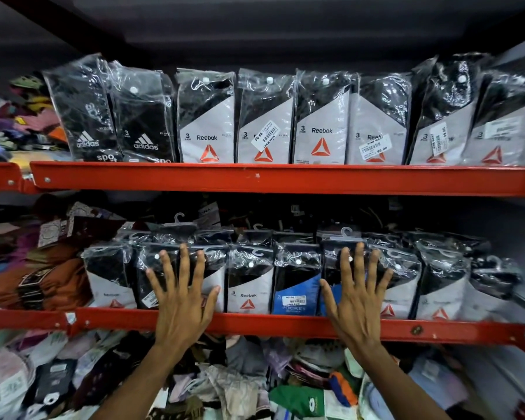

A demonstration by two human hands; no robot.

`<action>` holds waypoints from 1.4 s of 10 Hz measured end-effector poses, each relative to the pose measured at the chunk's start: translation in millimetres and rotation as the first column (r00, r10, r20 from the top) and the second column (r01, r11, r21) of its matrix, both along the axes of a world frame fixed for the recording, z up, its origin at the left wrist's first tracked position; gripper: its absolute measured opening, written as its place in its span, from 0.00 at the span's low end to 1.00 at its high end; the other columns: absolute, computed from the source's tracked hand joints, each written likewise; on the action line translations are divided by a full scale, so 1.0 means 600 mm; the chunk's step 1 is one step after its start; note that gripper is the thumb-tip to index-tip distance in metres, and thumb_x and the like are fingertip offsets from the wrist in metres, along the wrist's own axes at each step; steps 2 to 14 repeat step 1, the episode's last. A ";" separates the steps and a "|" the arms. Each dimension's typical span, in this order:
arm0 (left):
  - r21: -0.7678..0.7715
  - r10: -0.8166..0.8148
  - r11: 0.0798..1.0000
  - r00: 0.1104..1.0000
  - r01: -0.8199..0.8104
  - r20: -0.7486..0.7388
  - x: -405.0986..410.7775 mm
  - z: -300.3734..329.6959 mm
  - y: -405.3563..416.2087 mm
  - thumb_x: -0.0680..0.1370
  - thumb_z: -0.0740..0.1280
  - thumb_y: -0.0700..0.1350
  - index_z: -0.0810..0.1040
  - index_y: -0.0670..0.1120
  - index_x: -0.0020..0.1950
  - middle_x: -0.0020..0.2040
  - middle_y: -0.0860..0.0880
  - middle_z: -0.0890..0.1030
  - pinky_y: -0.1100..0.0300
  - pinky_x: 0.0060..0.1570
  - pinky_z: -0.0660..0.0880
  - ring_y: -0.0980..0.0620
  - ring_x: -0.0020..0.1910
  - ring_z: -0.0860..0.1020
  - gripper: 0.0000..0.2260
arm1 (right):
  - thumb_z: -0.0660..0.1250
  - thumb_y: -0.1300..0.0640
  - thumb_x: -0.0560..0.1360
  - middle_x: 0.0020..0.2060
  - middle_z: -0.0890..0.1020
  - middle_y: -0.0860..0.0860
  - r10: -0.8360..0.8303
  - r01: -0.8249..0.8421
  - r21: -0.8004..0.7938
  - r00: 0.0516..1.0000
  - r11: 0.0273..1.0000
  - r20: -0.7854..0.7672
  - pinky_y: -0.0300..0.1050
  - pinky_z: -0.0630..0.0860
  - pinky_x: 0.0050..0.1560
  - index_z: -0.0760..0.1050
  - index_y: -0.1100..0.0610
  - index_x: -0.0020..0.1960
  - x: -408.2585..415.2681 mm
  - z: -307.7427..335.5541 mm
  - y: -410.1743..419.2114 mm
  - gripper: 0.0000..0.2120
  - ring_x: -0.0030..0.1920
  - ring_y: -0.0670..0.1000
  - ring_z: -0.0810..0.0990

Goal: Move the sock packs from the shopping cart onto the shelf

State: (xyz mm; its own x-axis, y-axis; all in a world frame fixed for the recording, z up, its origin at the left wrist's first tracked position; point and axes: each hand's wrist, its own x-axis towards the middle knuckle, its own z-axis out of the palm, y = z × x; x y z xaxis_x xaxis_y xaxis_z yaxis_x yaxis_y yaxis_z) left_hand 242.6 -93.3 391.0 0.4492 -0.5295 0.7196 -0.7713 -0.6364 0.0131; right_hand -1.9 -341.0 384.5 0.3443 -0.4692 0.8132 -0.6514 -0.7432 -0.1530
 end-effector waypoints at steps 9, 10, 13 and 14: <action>-0.034 -0.030 0.999 0.999 0.030 0.023 -0.023 0.025 0.001 0.81 0.52 0.64 0.50 0.47 0.84 0.85 0.40 0.46 0.22 0.72 0.48 0.31 0.82 0.43 0.36 | 0.52 0.35 0.80 0.84 0.48 0.56 0.022 -0.020 -0.029 0.999 0.999 0.037 0.73 0.49 0.77 0.49 0.55 0.83 -0.003 0.027 0.020 0.39 0.83 0.61 0.45; -0.034 -0.030 0.999 0.999 0.030 0.023 -0.023 0.025 0.001 0.81 0.52 0.64 0.50 0.47 0.84 0.85 0.40 0.46 0.22 0.72 0.48 0.31 0.82 0.43 0.36 | 0.52 0.35 0.80 0.84 0.48 0.56 0.022 -0.020 -0.029 0.999 0.999 0.037 0.73 0.49 0.77 0.49 0.55 0.83 -0.003 0.027 0.020 0.39 0.83 0.61 0.45; -0.034 -0.030 0.999 0.999 0.030 0.023 -0.023 0.025 0.001 0.81 0.52 0.64 0.50 0.47 0.84 0.85 0.40 0.46 0.22 0.72 0.48 0.31 0.82 0.43 0.36 | 0.52 0.35 0.80 0.84 0.48 0.56 0.022 -0.020 -0.029 0.999 0.999 0.037 0.73 0.49 0.77 0.49 0.55 0.83 -0.003 0.027 0.020 0.39 0.83 0.61 0.45; -0.034 -0.030 0.999 0.999 0.030 0.023 -0.023 0.025 0.001 0.81 0.52 0.64 0.50 0.47 0.84 0.85 0.40 0.46 0.22 0.72 0.48 0.31 0.82 0.43 0.36 | 0.52 0.35 0.80 0.84 0.48 0.56 0.022 -0.020 -0.029 0.999 0.999 0.037 0.73 0.49 0.77 0.49 0.55 0.83 -0.003 0.027 0.020 0.39 0.83 0.61 0.45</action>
